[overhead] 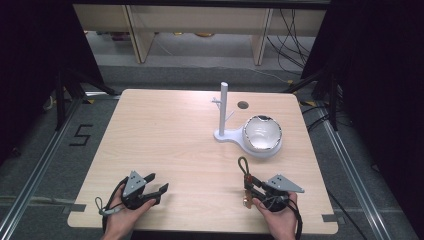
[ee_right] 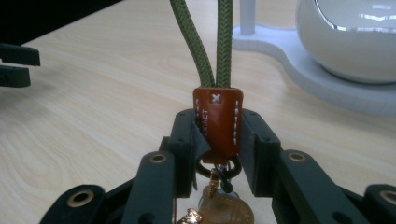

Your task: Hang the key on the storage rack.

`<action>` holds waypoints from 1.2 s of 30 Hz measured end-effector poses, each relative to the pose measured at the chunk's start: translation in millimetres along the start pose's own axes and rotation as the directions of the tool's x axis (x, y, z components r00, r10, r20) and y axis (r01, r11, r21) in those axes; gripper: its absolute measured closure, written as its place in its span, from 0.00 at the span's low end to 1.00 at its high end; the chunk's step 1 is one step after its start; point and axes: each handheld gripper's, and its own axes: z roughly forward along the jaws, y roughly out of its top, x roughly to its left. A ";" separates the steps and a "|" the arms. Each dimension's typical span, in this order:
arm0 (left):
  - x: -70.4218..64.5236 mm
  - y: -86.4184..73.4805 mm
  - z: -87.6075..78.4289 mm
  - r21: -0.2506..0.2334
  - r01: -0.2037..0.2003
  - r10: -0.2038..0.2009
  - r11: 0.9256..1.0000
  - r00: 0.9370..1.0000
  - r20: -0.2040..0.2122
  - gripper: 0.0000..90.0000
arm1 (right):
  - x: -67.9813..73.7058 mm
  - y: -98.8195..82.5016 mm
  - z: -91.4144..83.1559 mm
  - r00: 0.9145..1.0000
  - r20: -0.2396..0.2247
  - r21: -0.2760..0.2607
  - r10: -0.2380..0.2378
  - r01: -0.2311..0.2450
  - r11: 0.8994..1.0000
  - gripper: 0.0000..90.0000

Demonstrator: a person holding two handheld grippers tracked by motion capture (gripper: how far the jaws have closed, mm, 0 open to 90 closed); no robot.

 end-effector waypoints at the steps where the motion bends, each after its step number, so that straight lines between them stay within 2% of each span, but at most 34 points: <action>1: -0.5 0.4 0.0 -0.011 0.014 -0.014 1.000 1.000 0.008 0.40 | 1.4 0.4 -0.4 1.000 -0.001 -0.027 -0.012 0.012 1.000 0.77; 2: -1.3 0.9 0.3 -0.020 0.031 -0.031 0.999 0.999 0.019 0.40 | 3.6 1.1 -1.7 1.000 0.004 -0.032 -0.005 0.005 0.999 0.77; 4: -1.2 2.2 -0.9 -0.019 0.024 -0.023 1.000 1.000 0.014 0.40 | 3.5 2.2 -2.7 1.000 -0.006 -0.036 -0.013 0.013 0.999 0.77; 5: -1.8 5.7 -2.6 -0.037 0.021 -0.020 0.999 1.000 0.021 0.40 | 7.4 3.4 -4.6 1.000 0.007 -0.051 -0.005 0.006 0.999 0.77; 6: -2.3 7.8 -3.9 -0.040 0.022 -0.022 0.999 1.000 0.017 0.40 | 5.8 4.7 -3.7 0.999 -0.011 -0.073 -0.040 0.039 0.997 0.77; 8: -2.9 9.8 -4.8 -0.049 0.030 -0.028 0.998 0.999 0.022 0.39 | 7.1 6.5 -5.0 0.999 -0.004 -0.089 -0.035 0.035 0.995 0.77; 9: -4.3 14.5 -6.9 -0.066 0.035 -0.033 0.997 0.999 0.039 0.39 | 7.5 7.6 -5.1 0.999 -0.012 -0.094 -0.046 0.045 0.995 0.77; 11: -5.8 17.4 -8.1 -0.077 0.036 -0.033 0.996 0.998 0.048 0.40 | 8.4 8.3 -5.7 0.999 0.006 -0.104 -0.050 0.050 0.993 0.77; 12: -10.0 24.0 -10.3 -0.094 0.050 -0.044 0.994 0.997 0.067 0.40 | 9.7 10.2 -6.2 0.999 -0.008 -0.103 -0.048 0.047 0.994 0.77; 13: -11.7 27.9 -11.5 -0.102 0.041 -0.033 0.994 0.997 0.075 0.40 | 10.4 11.3 -5.8 0.998 0.000 -0.113 -0.061 0.061 0.992 0.77; 16: -16.1 35.8 -13.1 -0.116 0.037 -0.026 0.993 0.995 0.095 0.41 | 14.1 15.7 -7.4 0.998 -0.002 -0.131 -0.057 0.056 0.990 0.77; 17: -20.9 43.4 -12.7 -0.138 0.040 -0.023 0.990 0.992 0.123 0.41 | 15.0 17.5 -7.9 0.997 0.006 -0.141 -0.072 0.072 0.987 0.77; 18: -20.9 43.4 -12.7 -0.138 0.040 -0.023 0.990 0.992 0.123 0.41 | 17.9 18.7 -8.4 0.999 0.003 -0.142 -0.047 0.047 0.989 0.77; 19: -23.4 47.2 -13.4 -0.135 0.042 -0.025 0.990 0.992 0.127 0.41 | 17.9 18.7 -8.4 0.999 0.003 -0.142 -0.047 0.047 0.989 0.77; 20: -26.7 53.9 -12.6 -0.142 0.037 -0.015 0.989 0.988 0.151 0.41 | 17.3 22.2 -6.8 0.996 0.007 -0.185 -0.091 0.091 0.979 0.77; 21: -28.5 56.5 -11.1 -0.152 0.046 -0.019 0.987 0.985 0.173 0.41 | 19.1 23.9 -7.3 0.996 -0.006 -0.179 -0.091 0.088 0.980 0.77; 24: -34.0 64.7 -10.7 -0.148 0.041 -0.013 0.988 0.982 0.186 0.42 | 23.1 28.1 -6.5 0.995 0.000 -0.195 -0.097 0.095 0.976 0.77; 25: -35.7 66.8 -8.9 -0.161 0.051 -0.017 0.986 0.978 0.206 0.42 | 23.8 29.8 -5.9 0.994 -0.015 -0.195 -0.104 0.099 0.976 0.77; 27: -39.0 72.3 -9.0 -0.148 0.043 -0.011 0.988 0.977 0.212 0.43 | 25.2 32.4 -5.0 0.993 -0.008 -0.200 -0.116 0.112 0.973 0.77; 29: -42.8 77.3 -6.8 -0.149 0.048 -0.012 0.988 0.972 0.234 0.44 | 27.2 34.4 -3.9 0.993 -0.014 -0.206 -0.115 0.110 0.972 0.77; 30: -42.8 77.3 -6.8 -0.149 0.048 -0.012 0.988 0.972 0.234 0.45 | 27.6 35.4 -3.8 0.991 -0.008 -0.210 -0.130 0.126 0.970 0.77; 31: -46.7 81.8 -3.0 -0.160 0.061 -0.016 0.985 0.962 0.272 0.46 | 30.9 35.7 -4.1 0.995 -0.001 -0.200 -0.104 0.101 0.975 0.77; 32: -49.0 84.5 -2.5 -0.150 0.053 -0.011 0.987 0.963 0.269 0.46 | 31.0 36.6 -1.4 0.993 -0.015 -0.220 -0.120 0.114 0.969 0.77; 33: -51.3 86.9 -0.9 -0.153 0.049 -0.005 0.987 0.961 0.277 0.47 | 31.4 37.6 -1.1 0.992 -0.019 -0.215 -0.128 0.121 0.969 0.77; 34: -53.8 89.4 0.6 -0.155 0.048 -0.002 0.987 0.959 0.283 0.48 | 33.6 38.0 -1.9 0.993 -0.014 -0.202 -0.114 0.109 0.973 0.77; 35: -53.8 89.4 0.6 -0.155 0.048 -0.002 0.987 0.959 0.283 0.48 | 33.6 38.0 -1.9 0.993 -0.014 -0.202 -0.114 0.109 0.973 0.77; 36: -56.2 91.6 2.5 -0.159 0.046 0.003 0.986 0.956 0.292 0.49 | 35.3 39.2 0.3 0.992 -0.021 -0.218 -0.124 0.116 0.969 0.77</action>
